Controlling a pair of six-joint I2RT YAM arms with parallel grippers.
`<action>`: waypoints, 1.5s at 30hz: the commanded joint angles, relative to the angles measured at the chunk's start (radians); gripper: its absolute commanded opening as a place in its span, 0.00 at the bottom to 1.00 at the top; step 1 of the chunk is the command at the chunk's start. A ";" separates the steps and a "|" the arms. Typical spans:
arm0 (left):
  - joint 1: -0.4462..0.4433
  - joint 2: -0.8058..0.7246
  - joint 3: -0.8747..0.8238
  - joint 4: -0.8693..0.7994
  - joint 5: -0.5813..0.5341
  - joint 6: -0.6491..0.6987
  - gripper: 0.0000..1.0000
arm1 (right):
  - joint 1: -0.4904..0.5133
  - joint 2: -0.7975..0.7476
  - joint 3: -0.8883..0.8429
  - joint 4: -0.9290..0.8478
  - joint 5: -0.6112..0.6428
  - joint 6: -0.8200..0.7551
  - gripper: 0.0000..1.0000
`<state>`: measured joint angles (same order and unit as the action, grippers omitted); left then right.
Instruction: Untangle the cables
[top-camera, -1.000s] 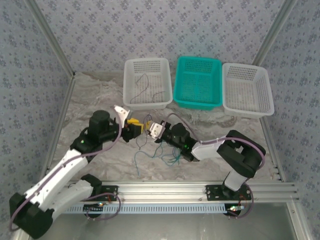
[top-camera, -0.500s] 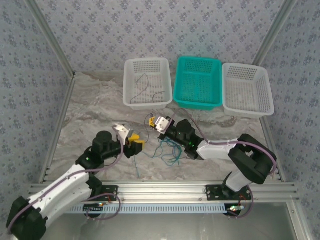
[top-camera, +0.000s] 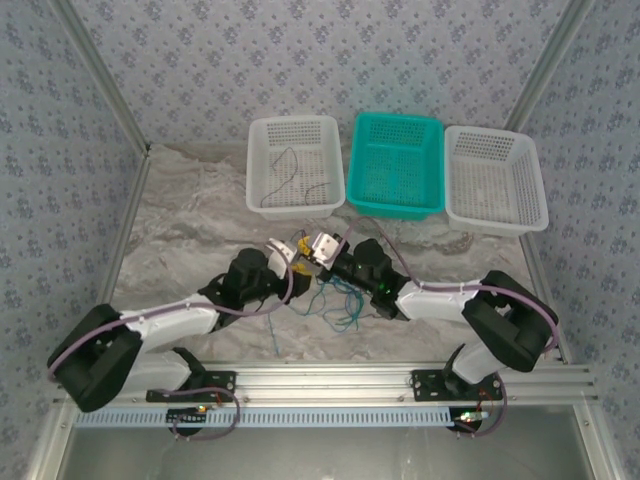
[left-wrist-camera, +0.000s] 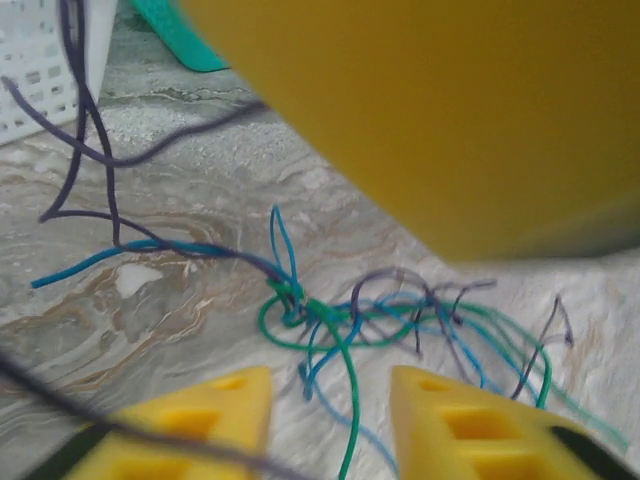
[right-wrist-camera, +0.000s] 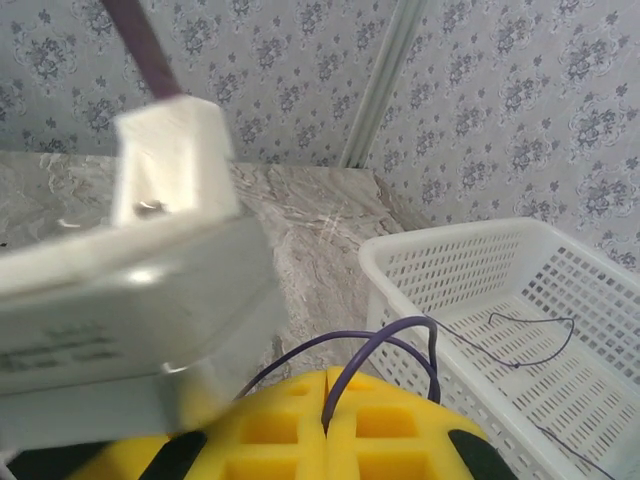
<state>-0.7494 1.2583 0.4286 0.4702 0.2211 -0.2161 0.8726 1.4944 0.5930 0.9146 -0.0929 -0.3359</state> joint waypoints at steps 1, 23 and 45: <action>-0.008 0.002 0.029 0.066 -0.074 -0.026 0.00 | -0.004 -0.034 -0.010 -0.031 0.050 -0.002 0.00; 0.785 -0.609 0.070 -0.609 -0.074 -0.330 0.00 | -0.336 -0.265 -0.155 -0.181 0.491 0.408 0.00; 1.127 -0.631 0.100 -0.725 -0.056 -0.352 0.00 | -0.701 -0.571 -0.059 -0.914 0.699 1.158 0.00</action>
<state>0.3313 0.6415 0.4835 -0.2375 0.1951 -0.5663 0.2020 0.9520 0.5163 0.1097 0.5365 0.7086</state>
